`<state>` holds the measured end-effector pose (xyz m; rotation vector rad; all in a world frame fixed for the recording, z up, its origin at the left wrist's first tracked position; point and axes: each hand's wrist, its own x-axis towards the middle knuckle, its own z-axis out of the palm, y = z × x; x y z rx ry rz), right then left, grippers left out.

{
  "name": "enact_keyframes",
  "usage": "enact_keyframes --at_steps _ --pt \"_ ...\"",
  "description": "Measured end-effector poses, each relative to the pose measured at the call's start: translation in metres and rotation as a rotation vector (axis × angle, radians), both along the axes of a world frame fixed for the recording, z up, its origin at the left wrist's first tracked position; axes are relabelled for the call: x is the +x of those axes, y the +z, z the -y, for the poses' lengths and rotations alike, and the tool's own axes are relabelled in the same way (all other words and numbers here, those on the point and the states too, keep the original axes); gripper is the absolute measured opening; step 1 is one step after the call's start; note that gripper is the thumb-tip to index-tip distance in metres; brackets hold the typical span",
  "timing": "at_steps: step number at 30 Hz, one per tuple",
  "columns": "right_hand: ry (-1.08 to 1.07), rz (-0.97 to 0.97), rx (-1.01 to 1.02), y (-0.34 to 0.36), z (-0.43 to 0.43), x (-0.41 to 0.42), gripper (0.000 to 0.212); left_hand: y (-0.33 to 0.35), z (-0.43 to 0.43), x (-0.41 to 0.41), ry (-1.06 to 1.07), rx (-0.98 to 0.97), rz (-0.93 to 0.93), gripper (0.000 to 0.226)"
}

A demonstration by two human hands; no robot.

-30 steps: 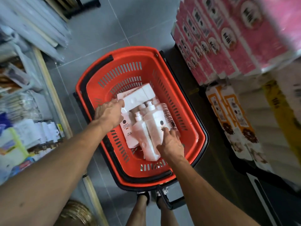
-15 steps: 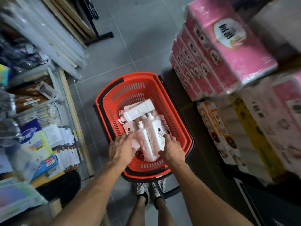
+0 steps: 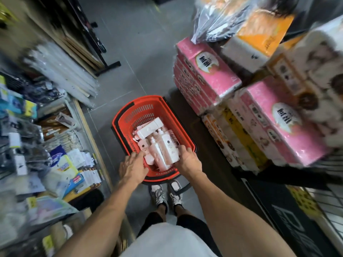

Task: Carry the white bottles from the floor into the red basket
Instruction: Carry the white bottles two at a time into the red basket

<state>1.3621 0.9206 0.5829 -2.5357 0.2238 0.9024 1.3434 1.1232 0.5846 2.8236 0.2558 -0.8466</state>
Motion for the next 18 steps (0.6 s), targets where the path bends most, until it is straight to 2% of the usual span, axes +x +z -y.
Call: enact_keyframes --at_steps 6,11,15,18 --pt "-0.019 0.045 0.016 0.057 0.016 -0.031 0.066 0.051 0.024 -0.014 -0.042 -0.024 0.042 0.058" --pt "-0.199 0.105 0.024 0.092 0.038 -0.058 0.054 0.080 0.057 -0.011 -0.136 -0.094 0.091 0.045" --pt "-0.365 0.132 0.014 0.108 0.046 -0.083 0.062 0.091 0.075 -0.008 -0.276 -0.093 0.079 0.051" --pt "-0.479 0.149 0.001 0.118 0.049 -0.098 0.068 0.099 0.081 0.002 -0.410 -0.111 0.104 0.047"
